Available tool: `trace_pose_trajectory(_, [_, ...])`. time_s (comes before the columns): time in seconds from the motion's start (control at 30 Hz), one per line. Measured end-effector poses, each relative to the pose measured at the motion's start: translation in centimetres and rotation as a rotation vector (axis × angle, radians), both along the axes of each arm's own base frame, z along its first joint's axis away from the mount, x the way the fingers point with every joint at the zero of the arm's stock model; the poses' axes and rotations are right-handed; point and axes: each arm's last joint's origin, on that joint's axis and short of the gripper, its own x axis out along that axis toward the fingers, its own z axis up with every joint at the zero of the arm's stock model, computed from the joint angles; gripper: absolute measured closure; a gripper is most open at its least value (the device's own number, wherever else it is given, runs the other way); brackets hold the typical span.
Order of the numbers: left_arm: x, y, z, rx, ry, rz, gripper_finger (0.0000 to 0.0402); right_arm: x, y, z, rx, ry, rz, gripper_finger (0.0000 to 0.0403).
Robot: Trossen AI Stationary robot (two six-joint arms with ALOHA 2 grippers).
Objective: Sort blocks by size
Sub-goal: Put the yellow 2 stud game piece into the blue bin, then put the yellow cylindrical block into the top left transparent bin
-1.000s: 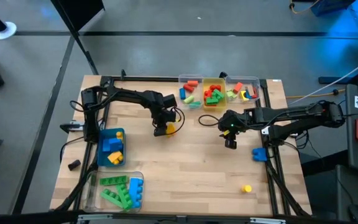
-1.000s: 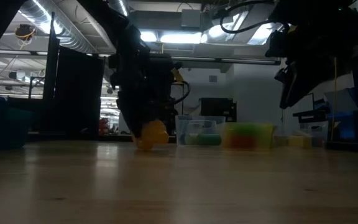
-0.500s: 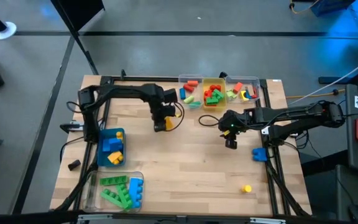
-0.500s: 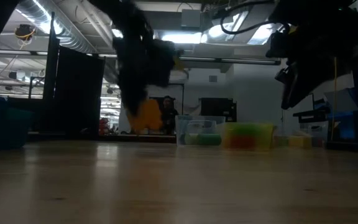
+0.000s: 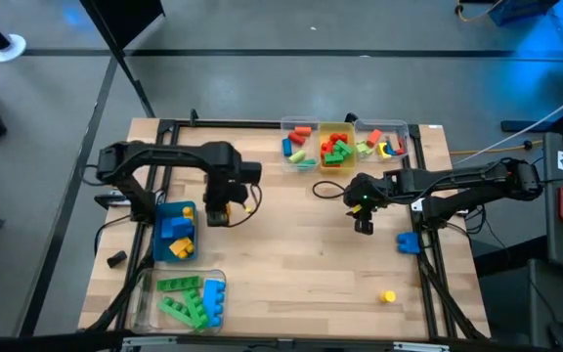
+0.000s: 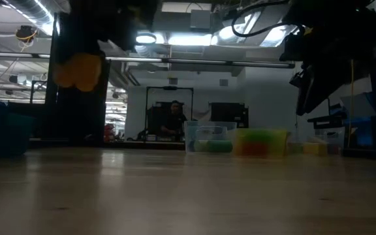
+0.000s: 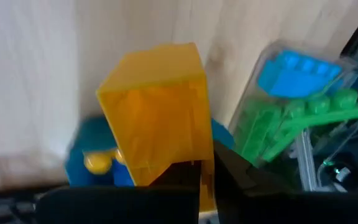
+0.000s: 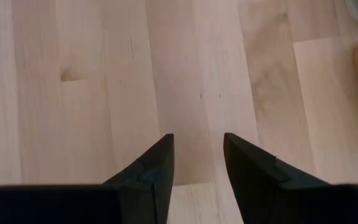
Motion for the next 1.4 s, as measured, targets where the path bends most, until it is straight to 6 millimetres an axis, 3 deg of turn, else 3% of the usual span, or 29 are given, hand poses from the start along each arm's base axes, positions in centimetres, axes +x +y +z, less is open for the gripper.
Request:
trace_pose_trajectory(0.23, [-2.0,-3.3,-0.1,0.051,0.097,0.083,0.0394,0.0,0.0,0.0,0.0,0.001,0.0,0.0262])
trace_pose_trajectory(0.5, [-4.8,-7.0,-2.4,0.117,0.238,0.06,0.0396,0.0,0.0,0.0,0.0,0.0,0.0,0.0262])
trace_pose_trajectory(0.67, [-6.2,-8.3,-4.0,0.153,0.315,0.019,0.0387,0.0,0.0,0.0,0.0,0.001,0.0,0.0262])
trace_pose_trajectory(0.9, [-7.4,-8.9,-5.5,0.231,0.41,0.108,0.0341,0.0,0.0,0.0,0.0,0.0,0.0,0.0262])
trace_pose_trajectory(1.13, [-7.5,-8.7,-5.5,0.226,0.417,0.093,0.0292,0.0,0.0,0.0,0.0,0.001,0.0,0.0262])
trace_pose_trajectory(1.27, [-7.0,-8.4,-4.5,0.202,0.364,0.102,0.0288,-0.2,0.0,0.0,0.001,0.027,0.0,0.0262])
trace_pose_trajectory(1.4, [-6.5,-7.6,-1.9,0.209,0.203,0.13,0.0293,-1.0,0.0,1.0,0.029,0.14,-0.058,0.0262])
